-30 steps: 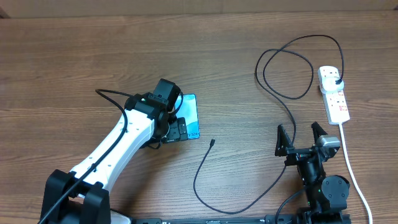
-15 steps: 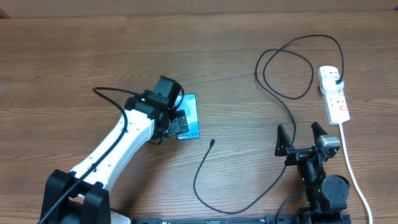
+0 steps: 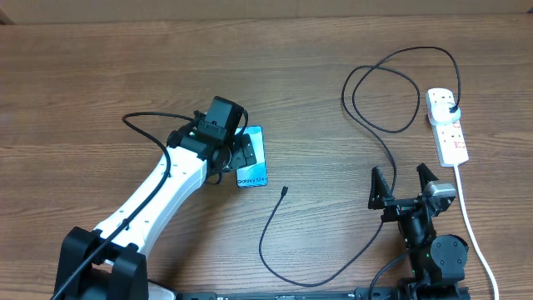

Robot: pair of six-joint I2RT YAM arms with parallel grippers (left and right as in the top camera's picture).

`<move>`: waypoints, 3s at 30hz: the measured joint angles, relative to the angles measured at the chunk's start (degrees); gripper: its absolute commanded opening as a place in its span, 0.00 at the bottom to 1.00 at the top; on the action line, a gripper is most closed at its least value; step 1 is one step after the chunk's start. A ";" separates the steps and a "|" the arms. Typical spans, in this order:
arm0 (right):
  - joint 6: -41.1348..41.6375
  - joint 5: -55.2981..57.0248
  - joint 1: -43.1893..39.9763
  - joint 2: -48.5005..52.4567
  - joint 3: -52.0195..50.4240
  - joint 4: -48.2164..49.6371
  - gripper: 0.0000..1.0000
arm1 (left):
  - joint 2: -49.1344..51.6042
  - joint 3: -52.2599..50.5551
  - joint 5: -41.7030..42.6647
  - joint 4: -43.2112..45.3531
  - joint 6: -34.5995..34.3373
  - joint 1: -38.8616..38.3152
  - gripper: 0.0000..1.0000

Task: Plug charger to phone and switch on socket
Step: 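Close the left gripper on the phone's top edge and lift, then tilt the phone upright with the left gripper, bottom edge on table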

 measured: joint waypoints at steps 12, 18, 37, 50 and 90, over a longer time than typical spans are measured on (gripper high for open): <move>0.00 0.00 0.00 0.00 0.00 -0.04 1.00 | 2.16 0.00 -2.08 7.26 -0.13 0.00 1.00; -0.04 0.00 0.00 0.00 0.00 -0.04 1.00 | 9.05 0.00 -2.08 9.01 -0.11 -0.26 1.00; 0.02 0.00 0.00 0.00 0.00 -0.02 1.00 | 14.69 10.01 1.88 2.62 8.61 -0.37 1.00; 0.00 -0.02 0.00 0.00 0.00 -0.02 1.00 | 16.50 13.84 2.34 2.40 9.35 -0.76 1.00; -0.02 -0.02 0.00 0.00 0.00 -0.02 1.00 | 26.08 15.72 4.24 -4.46 10.40 -1.11 1.00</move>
